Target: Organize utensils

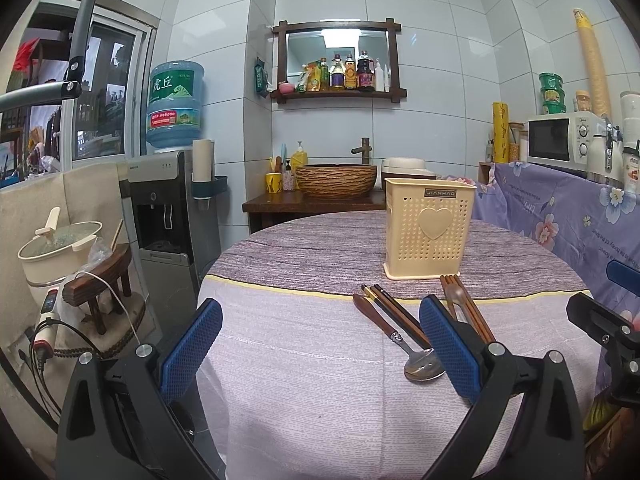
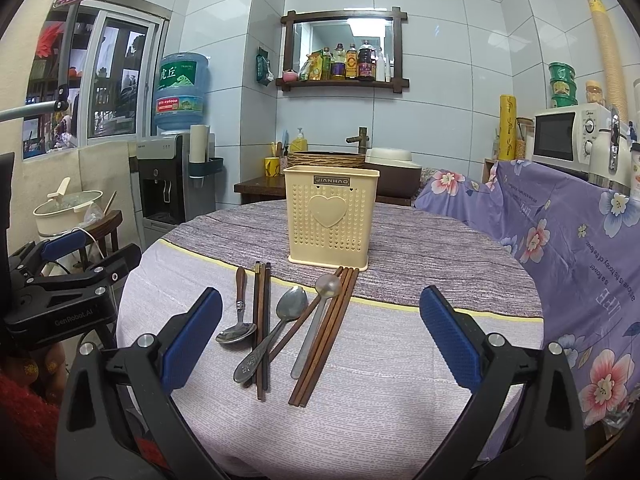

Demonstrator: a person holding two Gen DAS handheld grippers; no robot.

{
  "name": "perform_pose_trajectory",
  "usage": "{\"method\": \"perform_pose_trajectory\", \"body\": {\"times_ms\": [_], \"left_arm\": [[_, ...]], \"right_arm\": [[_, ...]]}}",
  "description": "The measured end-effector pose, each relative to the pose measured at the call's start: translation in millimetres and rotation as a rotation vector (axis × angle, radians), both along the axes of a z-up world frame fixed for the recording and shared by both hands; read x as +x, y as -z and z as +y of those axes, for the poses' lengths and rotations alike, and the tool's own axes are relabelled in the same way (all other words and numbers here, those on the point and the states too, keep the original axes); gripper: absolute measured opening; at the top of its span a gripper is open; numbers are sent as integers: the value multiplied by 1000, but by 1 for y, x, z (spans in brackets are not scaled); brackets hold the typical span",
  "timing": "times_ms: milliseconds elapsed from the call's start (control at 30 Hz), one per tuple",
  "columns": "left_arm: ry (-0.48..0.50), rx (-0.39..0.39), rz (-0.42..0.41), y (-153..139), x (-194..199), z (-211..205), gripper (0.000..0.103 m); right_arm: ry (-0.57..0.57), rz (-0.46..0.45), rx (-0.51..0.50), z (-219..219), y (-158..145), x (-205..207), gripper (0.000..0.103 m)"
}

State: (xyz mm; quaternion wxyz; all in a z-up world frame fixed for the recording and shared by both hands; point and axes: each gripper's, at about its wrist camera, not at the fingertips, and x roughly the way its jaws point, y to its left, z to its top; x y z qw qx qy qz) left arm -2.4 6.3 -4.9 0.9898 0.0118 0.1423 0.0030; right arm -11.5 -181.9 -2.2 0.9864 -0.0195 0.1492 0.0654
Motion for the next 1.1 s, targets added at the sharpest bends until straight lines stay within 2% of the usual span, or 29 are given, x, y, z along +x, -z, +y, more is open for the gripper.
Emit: {"method": "perform_pose_trajectory", "body": {"times_ms": [1100], "left_arm": [[0, -1, 4, 1, 1, 2, 98]], "right_arm": [[0, 2, -2, 1, -1, 0, 98]]}}
